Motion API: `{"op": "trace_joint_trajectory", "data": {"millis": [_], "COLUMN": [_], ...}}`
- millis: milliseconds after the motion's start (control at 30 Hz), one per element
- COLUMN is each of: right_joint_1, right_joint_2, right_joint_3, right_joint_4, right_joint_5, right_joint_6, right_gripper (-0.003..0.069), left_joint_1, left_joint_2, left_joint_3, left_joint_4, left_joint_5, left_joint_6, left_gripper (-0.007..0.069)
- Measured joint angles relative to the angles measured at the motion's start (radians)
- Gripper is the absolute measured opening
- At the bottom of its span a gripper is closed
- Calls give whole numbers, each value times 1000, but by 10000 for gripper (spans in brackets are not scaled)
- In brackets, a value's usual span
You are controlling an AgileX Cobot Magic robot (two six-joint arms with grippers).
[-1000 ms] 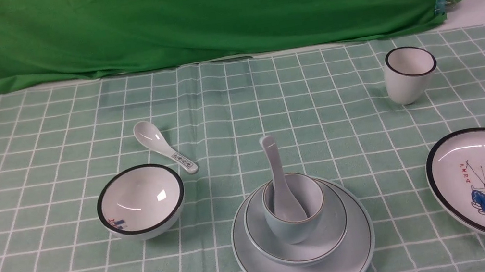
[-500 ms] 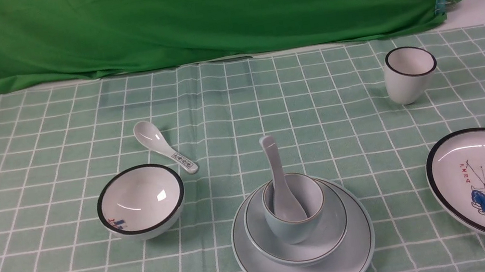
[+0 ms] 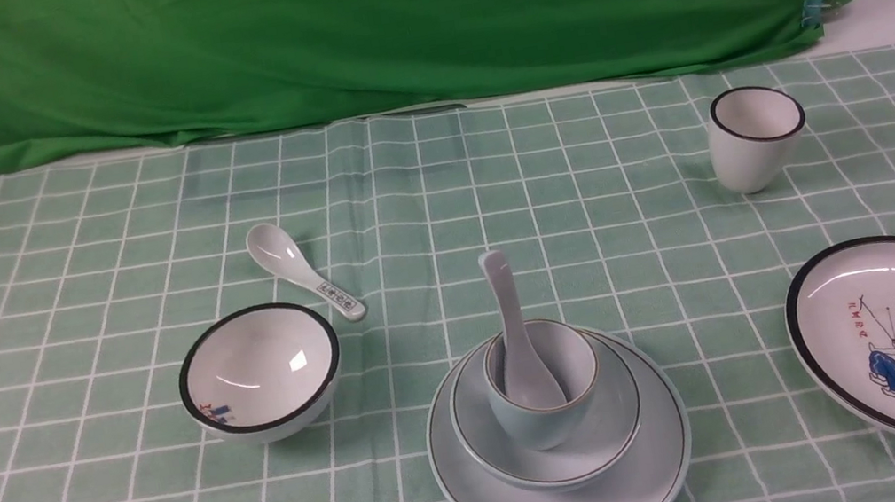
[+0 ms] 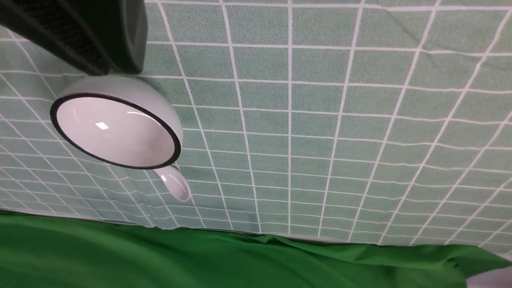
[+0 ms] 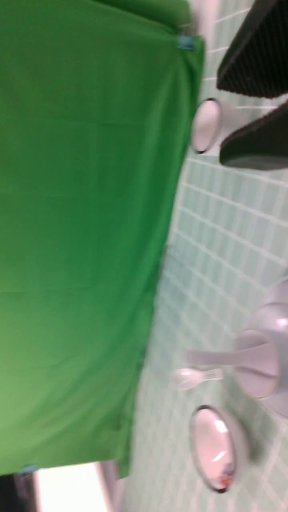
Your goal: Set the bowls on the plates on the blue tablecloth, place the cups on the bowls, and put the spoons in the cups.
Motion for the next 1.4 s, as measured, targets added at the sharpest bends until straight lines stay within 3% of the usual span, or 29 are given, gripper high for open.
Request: {"op": "trace_joint_trajectory", "data": {"millis": [233, 467, 1400], "right_joint_1": [-243, -417, -408], "right_joint_2": [-11, -59, -91], "right_joint_3": [185, 358, 358], "right_joint_4": [0, 3, 9], "right_joint_5": [7, -6, -7], "right_joint_6": [-15, -34, -36], "right_gripper": [238, 239, 241], "left_joint_1": [0, 0, 0], "left_joint_2": [0, 0, 0], "left_joint_3": [0, 0, 0], "left_joint_4": [0, 2, 6], "left_joint_5": [0, 0, 4], "left_joint_6": [0, 0, 1], "left_gripper": [17, 17, 17]}}
